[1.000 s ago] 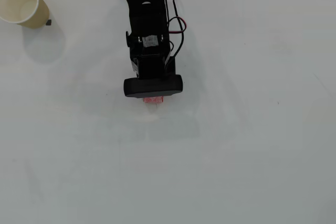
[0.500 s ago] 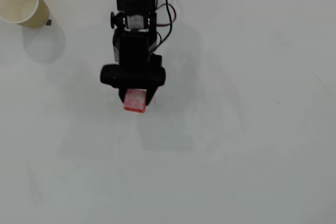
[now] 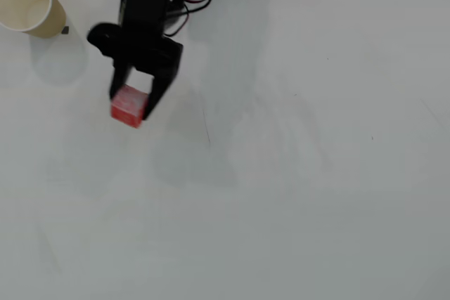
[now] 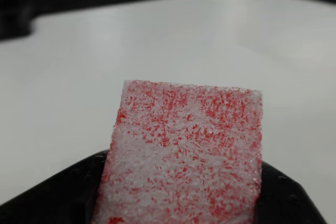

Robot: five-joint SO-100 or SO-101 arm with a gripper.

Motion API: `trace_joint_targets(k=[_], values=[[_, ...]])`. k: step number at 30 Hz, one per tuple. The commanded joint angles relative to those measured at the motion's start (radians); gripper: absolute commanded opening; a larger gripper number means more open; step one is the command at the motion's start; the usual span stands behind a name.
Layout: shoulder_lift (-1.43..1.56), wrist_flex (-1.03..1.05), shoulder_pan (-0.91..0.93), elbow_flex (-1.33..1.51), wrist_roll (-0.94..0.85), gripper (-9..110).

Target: Pick up the cube and drop it in the cup.

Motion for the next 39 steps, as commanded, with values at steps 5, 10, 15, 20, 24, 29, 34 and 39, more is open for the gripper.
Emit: trace_joint_targets(k=[5, 10, 15, 20, 24, 29, 34, 39], values=[[0.124, 0.012, 0.225, -0.049, 0.002, 10], [0.155, 0.015, 0.364, -0.054, 0.002, 10], [0.189, 0.017, 0.491, -0.063, 0.002, 10], [0.216, 0.017, 0.598, -0.057, 0.002, 10], [0.239, 0.017, 0.675, -0.021, 0.002, 10], [0.270, 0.017, 0.742, 0.011, 0.000, 10], [0.253, 0.043, 0.788, -0.017, 0.000, 10], [0.195, 0.149, 0.811, -0.101, 0.000, 9]])
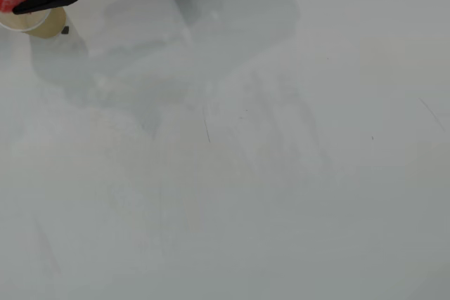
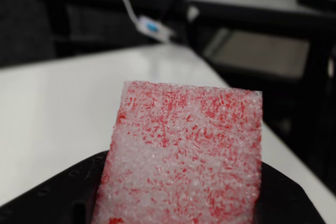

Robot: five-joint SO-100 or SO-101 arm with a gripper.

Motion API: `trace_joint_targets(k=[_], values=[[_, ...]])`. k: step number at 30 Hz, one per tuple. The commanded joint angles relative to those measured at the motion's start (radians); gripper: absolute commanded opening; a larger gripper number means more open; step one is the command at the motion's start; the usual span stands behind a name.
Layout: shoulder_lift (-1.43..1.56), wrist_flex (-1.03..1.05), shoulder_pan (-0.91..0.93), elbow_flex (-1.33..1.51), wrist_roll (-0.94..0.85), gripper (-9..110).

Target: Pick up the cube and drop it in the cup.

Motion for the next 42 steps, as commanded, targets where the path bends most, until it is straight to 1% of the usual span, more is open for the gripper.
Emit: trace_joint_targets(k=[1, 11, 24, 42], values=[[-0.028, 0.072, 0.020, -0.163, -0.002, 9], [-0.133, 0.132, 0.041, -0.299, 0.000, 8], [-0.247, 0.230, 0.032, -0.413, 0.002, 7], [-0.403, 0.304, 0.032, -0.543, 0.005, 6]])
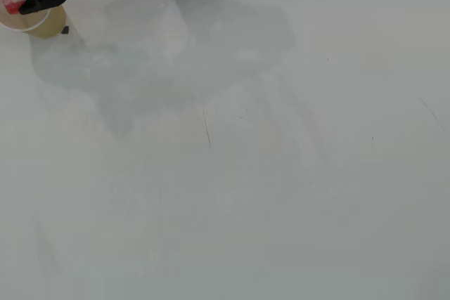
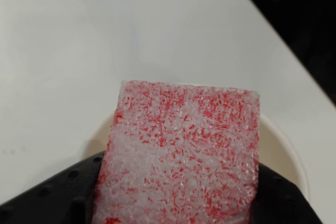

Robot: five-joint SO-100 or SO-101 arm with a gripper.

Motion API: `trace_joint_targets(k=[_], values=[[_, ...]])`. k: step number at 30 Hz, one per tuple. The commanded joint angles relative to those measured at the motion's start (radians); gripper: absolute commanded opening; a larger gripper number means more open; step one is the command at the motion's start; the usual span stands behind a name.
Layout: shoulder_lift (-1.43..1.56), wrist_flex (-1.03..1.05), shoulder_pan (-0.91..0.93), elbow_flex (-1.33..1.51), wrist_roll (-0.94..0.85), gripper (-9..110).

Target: Pick up the cube and drop it in the cup.

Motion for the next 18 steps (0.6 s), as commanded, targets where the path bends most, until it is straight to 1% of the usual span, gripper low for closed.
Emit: trace_joint_targets(k=[1, 7, 18], values=[[0.008, 0.003, -0.003, -0.186, 0.012, 6], [-0.020, 0.057, -0.009, -0.216, 0.014, 6], [-0.032, 0.057, -0.015, -0.218, 0.014, 6]])
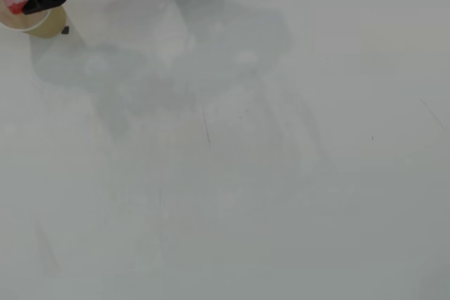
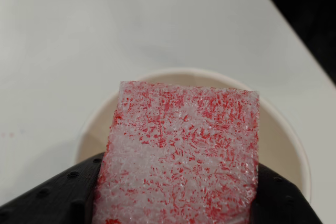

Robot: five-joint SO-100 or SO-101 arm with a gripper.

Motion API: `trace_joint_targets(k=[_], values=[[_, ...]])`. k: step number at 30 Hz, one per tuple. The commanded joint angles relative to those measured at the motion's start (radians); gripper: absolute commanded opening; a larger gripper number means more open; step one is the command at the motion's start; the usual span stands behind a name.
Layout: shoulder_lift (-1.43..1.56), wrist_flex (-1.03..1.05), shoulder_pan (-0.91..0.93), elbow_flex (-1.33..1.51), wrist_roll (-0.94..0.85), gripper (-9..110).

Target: Pick up the cube and drop it in the cup.

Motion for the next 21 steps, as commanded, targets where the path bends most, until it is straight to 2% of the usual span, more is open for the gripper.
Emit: trace_joint_targets(k=[1, 17, 21], values=[[0.005, -0.002, -0.015, -0.175, 0.015, 6], [0.000, 0.002, -0.015, -0.166, 0.017, 6], [0.000, 0.002, -0.020, -0.166, 0.017, 18]])
